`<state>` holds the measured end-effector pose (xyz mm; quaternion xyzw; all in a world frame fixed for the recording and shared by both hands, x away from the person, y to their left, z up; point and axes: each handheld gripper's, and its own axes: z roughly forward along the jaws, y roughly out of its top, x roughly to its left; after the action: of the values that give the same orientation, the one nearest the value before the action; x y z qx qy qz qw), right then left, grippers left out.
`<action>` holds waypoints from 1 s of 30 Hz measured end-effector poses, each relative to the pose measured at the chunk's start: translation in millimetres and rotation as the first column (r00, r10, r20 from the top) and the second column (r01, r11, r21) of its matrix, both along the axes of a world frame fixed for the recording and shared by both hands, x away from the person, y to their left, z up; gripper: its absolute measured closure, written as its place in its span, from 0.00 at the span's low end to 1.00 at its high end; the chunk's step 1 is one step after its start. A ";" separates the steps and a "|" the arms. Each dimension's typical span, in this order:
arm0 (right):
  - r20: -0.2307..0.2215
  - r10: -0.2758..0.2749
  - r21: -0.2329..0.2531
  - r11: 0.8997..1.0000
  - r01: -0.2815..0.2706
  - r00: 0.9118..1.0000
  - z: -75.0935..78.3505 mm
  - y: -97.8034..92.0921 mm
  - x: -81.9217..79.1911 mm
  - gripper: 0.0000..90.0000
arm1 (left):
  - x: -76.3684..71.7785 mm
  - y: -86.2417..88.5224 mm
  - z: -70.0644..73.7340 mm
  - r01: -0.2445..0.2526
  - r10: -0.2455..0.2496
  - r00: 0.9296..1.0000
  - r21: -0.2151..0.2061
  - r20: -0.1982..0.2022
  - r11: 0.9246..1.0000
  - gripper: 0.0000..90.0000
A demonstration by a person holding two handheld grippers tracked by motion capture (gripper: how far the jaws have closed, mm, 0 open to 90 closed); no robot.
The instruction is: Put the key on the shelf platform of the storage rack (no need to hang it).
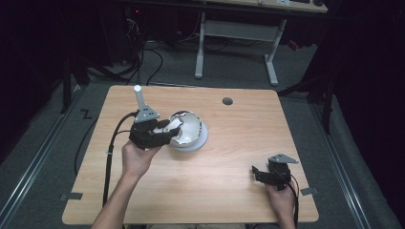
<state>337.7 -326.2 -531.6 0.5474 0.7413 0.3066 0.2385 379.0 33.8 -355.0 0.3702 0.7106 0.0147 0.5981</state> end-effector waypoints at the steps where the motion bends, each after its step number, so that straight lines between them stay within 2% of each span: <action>1: 0.000 0.000 0.000 1.000 0.000 1.000 0.0 0.0 0.0 0.26 | 1.3 -0.5 -1.0 0.001 -0.001 1.000 0.003 -0.003 1.000 0.57; 2: 0.000 0.000 0.000 1.000 0.000 1.000 0.0 0.0 0.0 0.26 | 2.4 -1.9 -1.3 -0.010 0.010 1.000 -0.005 -0.017 1.000 0.57; 8: 0.000 0.000 -0.001 1.000 0.000 1.000 0.0 0.1 0.0 0.26 | 10.5 -4.3 -8.3 0.002 -0.002 1.000 0.017 -0.016 1.000 0.57; 13: 0.000 0.000 0.000 1.000 0.000 1.000 0.0 0.1 0.0 0.26 | 16.2 -7.6 -13.8 -0.009 0.010 0.999 0.022 -0.036 1.000 0.57; 18: 0.001 0.001 -0.001 1.000 -0.001 1.000 0.0 0.1 0.0 0.26 | 21.3 -10.7 -21.2 -0.011 0.013 0.999 0.044 -0.045 0.999 0.57; 21: 0.000 0.000 0.000 1.000 0.000 1.000 0.0 0.1 0.0 0.26 | 23.7 -12.5 -23.3 -0.022 0.024 0.998 0.037 -0.062 0.999 0.57; 30: 0.000 0.000 0.000 1.000 0.000 1.000 0.0 0.0 0.0 0.26 | 33.4 -17.8 -34.4 -0.027 0.032 0.997 0.067 -0.074 0.997 0.56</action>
<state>337.7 -326.2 -531.6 0.5474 0.7412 0.3067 0.2384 412.4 16.0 -389.5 0.3794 0.7372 0.0329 0.5581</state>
